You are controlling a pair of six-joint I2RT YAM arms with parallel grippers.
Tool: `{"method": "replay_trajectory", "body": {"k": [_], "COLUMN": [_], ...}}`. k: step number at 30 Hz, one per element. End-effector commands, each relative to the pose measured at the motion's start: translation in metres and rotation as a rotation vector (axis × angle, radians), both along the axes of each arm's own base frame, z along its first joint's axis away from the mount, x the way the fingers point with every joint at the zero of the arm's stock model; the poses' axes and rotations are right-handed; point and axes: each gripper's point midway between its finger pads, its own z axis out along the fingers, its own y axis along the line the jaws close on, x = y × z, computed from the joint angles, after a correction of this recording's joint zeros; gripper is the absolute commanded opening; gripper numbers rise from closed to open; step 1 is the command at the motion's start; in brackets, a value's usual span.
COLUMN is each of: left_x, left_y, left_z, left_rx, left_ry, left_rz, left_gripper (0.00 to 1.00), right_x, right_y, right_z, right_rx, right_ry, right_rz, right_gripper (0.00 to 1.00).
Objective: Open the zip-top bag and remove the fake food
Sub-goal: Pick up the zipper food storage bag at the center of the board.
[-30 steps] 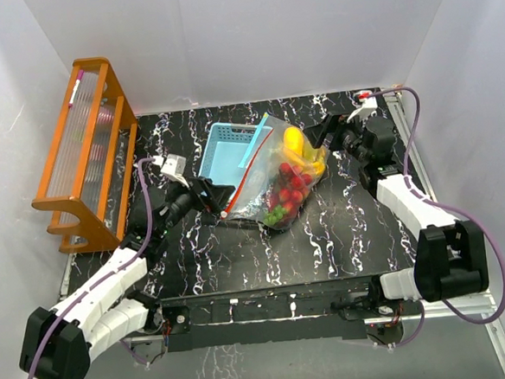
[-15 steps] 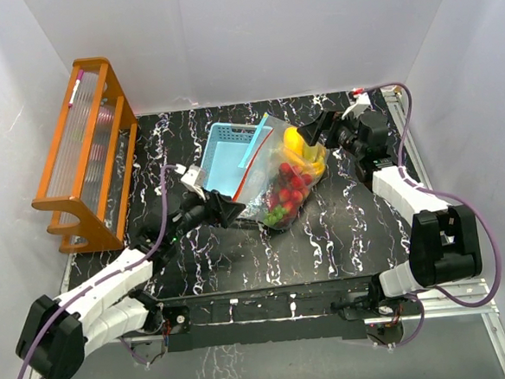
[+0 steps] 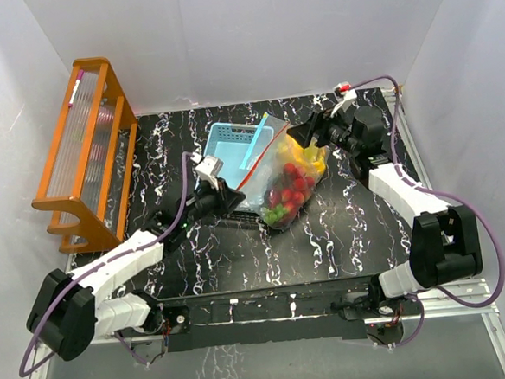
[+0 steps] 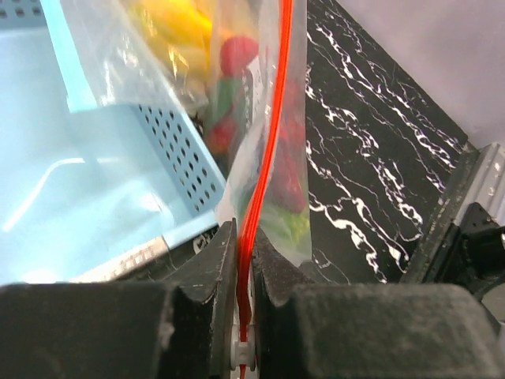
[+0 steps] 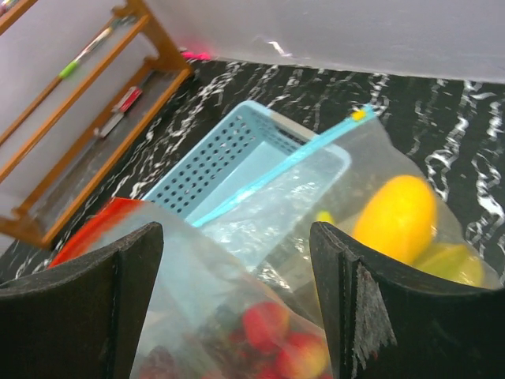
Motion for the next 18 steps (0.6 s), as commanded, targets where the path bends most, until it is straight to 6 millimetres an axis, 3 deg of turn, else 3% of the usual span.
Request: {"method": "replay_trajectory", "body": {"k": [1,6,11,14,18], "left_x": [0.020,0.025,0.022,0.025,0.026], "left_y": [-0.014,-0.032,-0.030,-0.025,-0.022], "left_z": [0.031,0.038,0.048,0.061,0.075], "left_rx": [0.078,0.162,0.218,0.243,0.270], "left_ry": [-0.120,-0.147,-0.159,-0.180,-0.193], "left_rz": [-0.064,-0.200,-0.243,-0.218,-0.222], "left_gripper": [0.00,0.00,0.00,0.00,0.00], "right_x": [-0.023,-0.059,-0.084,-0.091,-0.091], "right_y": [0.037,0.085,0.111,0.114,0.113], "right_z": [0.065,0.103,0.115,0.111,0.087], "right_rx": [-0.060,-0.192,-0.303,-0.344,-0.397], "right_ry": [-0.247,-0.425,-0.493,-0.491,-0.434], "right_rz": [0.200,0.343,0.416,0.460,0.497], "right_gripper": [0.81,0.87,0.87,0.87,0.87]}}
